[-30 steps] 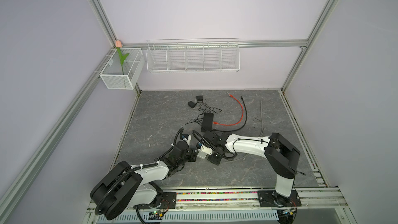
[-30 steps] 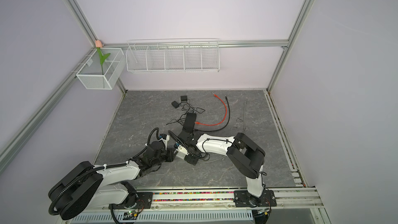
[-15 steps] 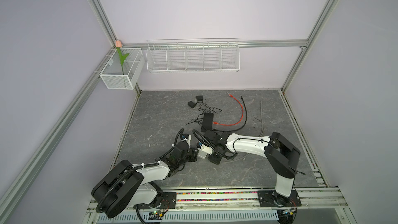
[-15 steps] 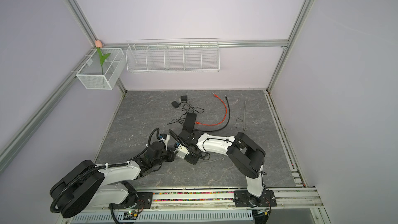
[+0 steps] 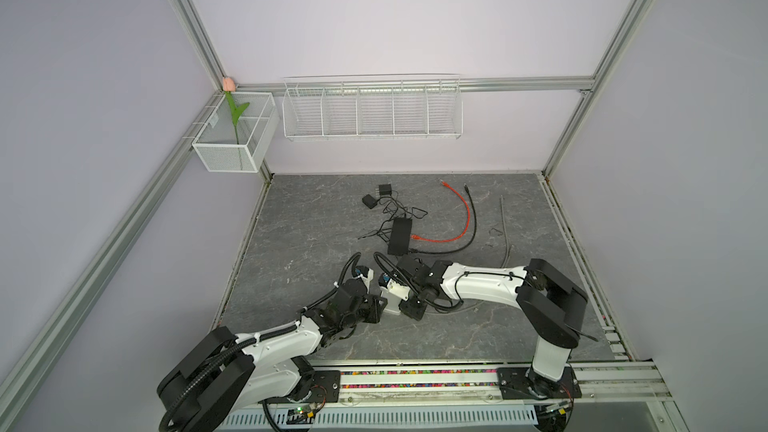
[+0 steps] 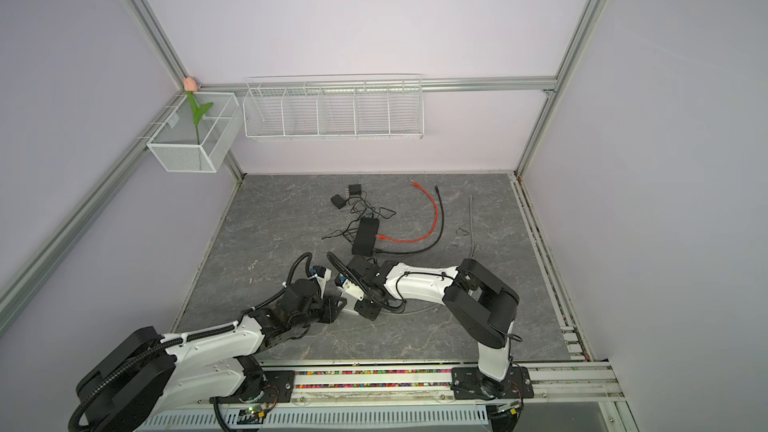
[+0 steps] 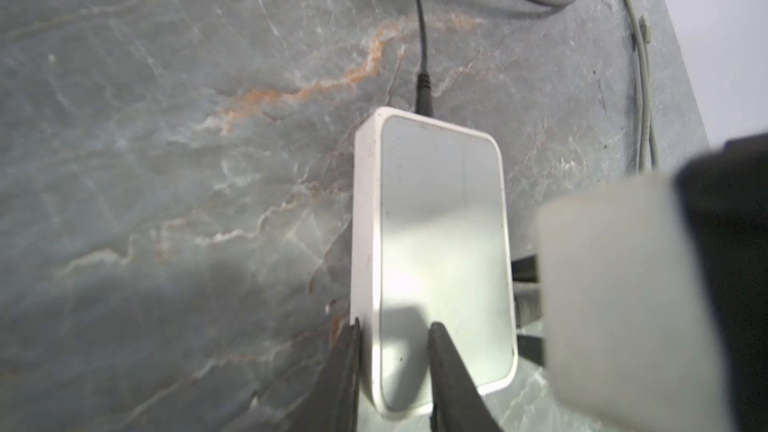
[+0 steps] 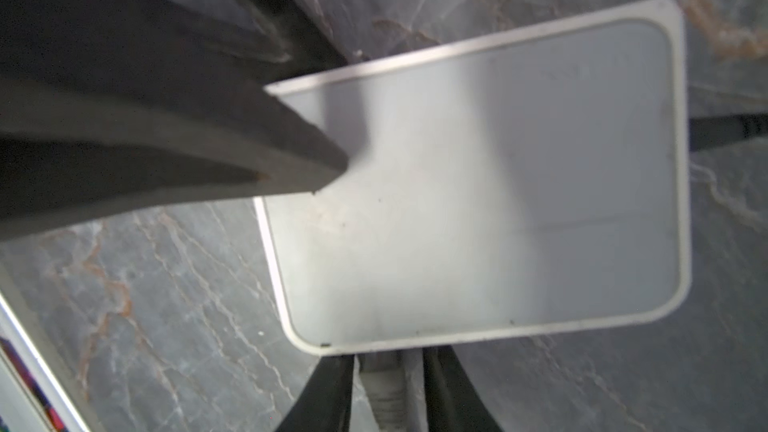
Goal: Insert the plug into the switch port
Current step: 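Open the right gripper and release the inserted grey plug, then withdraw the right gripper from the router toward the loose grey cable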
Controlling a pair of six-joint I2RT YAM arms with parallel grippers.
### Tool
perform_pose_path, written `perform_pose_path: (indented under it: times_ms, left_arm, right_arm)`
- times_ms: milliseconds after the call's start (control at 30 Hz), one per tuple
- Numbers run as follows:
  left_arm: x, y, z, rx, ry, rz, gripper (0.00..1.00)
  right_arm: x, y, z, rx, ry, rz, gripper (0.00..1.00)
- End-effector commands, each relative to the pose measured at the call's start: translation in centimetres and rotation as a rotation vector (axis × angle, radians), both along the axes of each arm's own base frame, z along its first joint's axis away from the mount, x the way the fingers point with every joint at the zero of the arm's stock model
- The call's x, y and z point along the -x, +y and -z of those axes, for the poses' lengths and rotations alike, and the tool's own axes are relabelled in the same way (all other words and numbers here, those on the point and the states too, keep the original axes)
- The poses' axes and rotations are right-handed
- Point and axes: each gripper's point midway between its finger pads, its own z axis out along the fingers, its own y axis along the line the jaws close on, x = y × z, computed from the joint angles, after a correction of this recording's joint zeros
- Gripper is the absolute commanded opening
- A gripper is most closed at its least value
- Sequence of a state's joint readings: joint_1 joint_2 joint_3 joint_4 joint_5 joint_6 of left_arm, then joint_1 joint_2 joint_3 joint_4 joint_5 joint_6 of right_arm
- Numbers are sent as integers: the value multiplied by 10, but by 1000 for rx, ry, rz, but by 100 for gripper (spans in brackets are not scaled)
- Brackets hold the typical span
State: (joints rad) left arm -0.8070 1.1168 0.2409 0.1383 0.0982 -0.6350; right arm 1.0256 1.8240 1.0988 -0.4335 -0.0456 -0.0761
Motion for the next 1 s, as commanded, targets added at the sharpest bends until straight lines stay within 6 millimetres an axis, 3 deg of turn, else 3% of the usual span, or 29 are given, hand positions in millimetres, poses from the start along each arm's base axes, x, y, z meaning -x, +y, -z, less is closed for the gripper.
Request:
perform_pose_path:
  times_ms: [0,400,567,700,867,967]
  left_arm:
    - [35,-11,-1,31,104,127,32]
    - [15,17,-37,40,-69,-23,39]
    - [13,21,-37,31,-75,-35,42]
    - [13,20,-39,34,-78,-34,43]
    - [12,20,-40,33,-84,-37,45]
    - [10,20,-42,38,-91,-39,45]
  right_arm:
    - [-20,32,-22,-179,-92,75,34]
    - [-17,-31,-45,-103,-144,245,43]
    - [-18,-52,-46,-82,-128,362,48]
    - [-32,-72,-60,-112,-145,506,51]
    - [-54,-135,-64,-97,-183,815,60]
    - [-65,-178,-68,-105,-195,1025,60]
